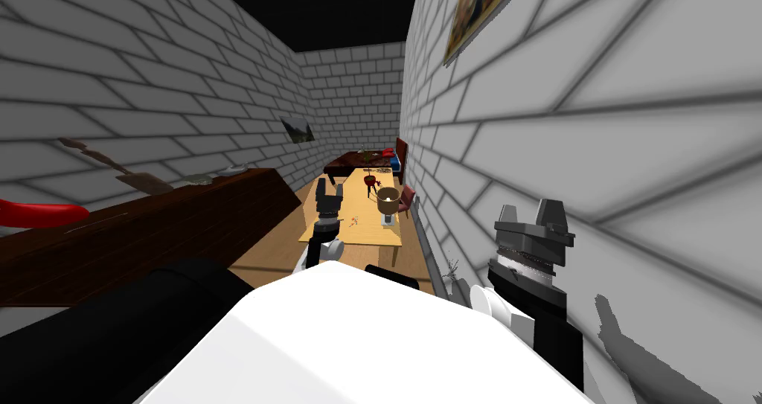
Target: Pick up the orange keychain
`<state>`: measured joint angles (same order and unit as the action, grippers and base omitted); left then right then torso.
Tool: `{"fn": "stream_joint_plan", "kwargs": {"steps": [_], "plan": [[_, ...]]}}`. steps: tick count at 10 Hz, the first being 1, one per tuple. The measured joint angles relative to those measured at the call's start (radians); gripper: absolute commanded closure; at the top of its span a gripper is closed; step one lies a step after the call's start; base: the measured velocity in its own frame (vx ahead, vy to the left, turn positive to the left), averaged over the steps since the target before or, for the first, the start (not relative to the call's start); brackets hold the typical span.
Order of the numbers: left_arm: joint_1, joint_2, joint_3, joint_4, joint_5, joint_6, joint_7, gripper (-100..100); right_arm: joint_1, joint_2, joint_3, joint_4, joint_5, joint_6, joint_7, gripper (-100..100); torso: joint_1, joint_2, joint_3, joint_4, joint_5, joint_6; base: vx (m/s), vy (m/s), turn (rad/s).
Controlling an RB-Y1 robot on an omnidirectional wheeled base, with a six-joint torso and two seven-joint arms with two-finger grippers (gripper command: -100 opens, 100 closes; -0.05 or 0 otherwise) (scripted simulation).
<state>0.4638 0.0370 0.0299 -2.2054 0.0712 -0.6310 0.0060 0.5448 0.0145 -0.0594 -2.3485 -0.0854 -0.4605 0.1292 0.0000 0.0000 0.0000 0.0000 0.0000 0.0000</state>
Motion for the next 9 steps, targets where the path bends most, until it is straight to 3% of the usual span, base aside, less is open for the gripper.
{"fn": "stream_joint_plan", "kwargs": {"steps": [6, 9], "plan": [[-0.086, 0.131, -0.004, 0.167, -0.078, 0.029, -0.059, -100, 0.000, 0.000, 0.000, 0.000, 0.000, 0.000, 0.000, 0, 0.003, 0.002, 0.001, 0.000, 0.001, 0.000, -0.031, 0.034, -0.112], [-0.114, 0.165, -0.006, 0.230, -0.107, 0.043, -0.082, -100, 0.000, 0.000, 0.000, 0.000, 0.000, 0.000, 0.000, 0, 0.001, 0.001, 0.001, 0.000, 0.000, 0.000, -0.022, 0.017, -0.094]]}}
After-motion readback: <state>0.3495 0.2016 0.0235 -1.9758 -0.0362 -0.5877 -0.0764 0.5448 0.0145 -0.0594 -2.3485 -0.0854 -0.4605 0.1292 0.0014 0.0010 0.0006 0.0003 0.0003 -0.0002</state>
